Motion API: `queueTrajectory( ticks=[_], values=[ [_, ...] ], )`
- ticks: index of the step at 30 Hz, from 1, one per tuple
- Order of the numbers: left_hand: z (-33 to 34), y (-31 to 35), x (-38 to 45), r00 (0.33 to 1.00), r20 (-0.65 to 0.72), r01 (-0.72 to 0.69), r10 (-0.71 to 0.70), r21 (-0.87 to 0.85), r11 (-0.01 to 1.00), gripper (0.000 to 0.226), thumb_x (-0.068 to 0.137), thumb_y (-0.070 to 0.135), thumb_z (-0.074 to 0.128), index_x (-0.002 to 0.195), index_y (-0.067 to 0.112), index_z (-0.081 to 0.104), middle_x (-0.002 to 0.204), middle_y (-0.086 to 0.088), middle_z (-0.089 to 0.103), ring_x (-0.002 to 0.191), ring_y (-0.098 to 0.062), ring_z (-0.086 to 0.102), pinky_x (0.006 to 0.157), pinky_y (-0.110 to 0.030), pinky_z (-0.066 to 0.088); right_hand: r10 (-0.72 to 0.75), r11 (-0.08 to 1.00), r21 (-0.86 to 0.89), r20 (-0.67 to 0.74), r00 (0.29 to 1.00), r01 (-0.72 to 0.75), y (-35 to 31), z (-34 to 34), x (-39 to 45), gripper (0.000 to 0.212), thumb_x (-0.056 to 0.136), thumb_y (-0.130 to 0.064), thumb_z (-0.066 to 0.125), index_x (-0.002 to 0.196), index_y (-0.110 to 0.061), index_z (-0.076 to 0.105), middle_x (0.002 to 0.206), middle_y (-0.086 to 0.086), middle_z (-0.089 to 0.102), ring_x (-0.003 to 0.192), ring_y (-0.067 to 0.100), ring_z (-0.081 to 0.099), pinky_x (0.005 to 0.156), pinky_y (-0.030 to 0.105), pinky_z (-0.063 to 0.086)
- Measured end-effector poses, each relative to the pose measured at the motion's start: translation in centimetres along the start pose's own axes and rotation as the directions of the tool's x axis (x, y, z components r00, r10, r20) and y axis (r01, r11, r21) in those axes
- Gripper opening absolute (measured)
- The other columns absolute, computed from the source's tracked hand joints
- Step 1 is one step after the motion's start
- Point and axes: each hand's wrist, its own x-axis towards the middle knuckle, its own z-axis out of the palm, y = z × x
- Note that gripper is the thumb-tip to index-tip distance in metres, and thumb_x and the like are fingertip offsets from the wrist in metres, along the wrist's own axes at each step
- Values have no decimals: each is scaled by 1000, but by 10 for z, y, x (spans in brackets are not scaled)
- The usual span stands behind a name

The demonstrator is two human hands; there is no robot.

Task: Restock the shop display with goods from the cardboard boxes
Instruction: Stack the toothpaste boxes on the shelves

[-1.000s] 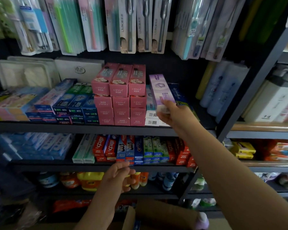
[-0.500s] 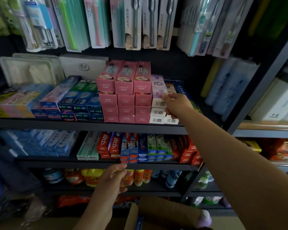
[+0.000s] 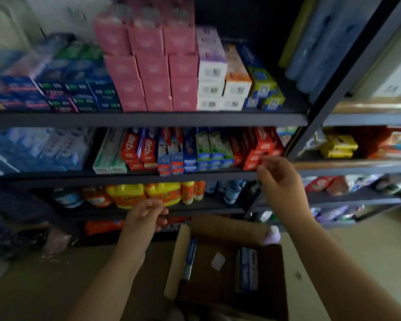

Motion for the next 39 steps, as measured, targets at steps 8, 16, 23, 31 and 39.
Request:
queueTrajectory(
  ticks=[8,16,23,31,39],
  values=[
    [35,-94,9,984,58,159,-168,131,979,15,98,15,50,89,23,59,96,-8,66,76,-18,61,67,-30,46,477,875,-163,131,869,-455,166,14,-78,5,88,-31,62,90,-35,59,86,2,68,81,25,66,78,43,55],
    [68,-206,37,941,135,265,-311,283,922,13,98,22,47,93,31,56,98,4,61,84,-13,59,76,-31,48,649,760,-304,316,692,-574,280,73,-94,21,95,-27,57,115,-23,54,97,1,64,80,15,64,68,30,52],
    [98,-334,128,960,191,131,-206,347,929,17,98,24,49,92,39,53,98,10,59,90,-7,58,68,-24,44,600,773,-585,550,581,-244,414,183,-35,17,100,-26,46,107,-17,59,99,5,63,83,15,63,59,19,47],
    [119,-465,242,941,326,-224,90,401,888,19,94,22,53,95,41,54,97,12,62,90,2,58,69,-10,47,592,801,-532,628,505,-276,610,336,-1,24,97,-31,54,115,-17,61,107,6,66,92,16,64,69,24,54],
    [97,-510,284,846,316,-517,429,291,805,23,71,46,56,91,56,62,95,18,70,86,-4,67,75,-23,49,575,795,-321,667,473,-515,710,427,-69,61,96,-37,53,146,-13,27,145,7,44,131,24,46,96,22,39]
  ],
)
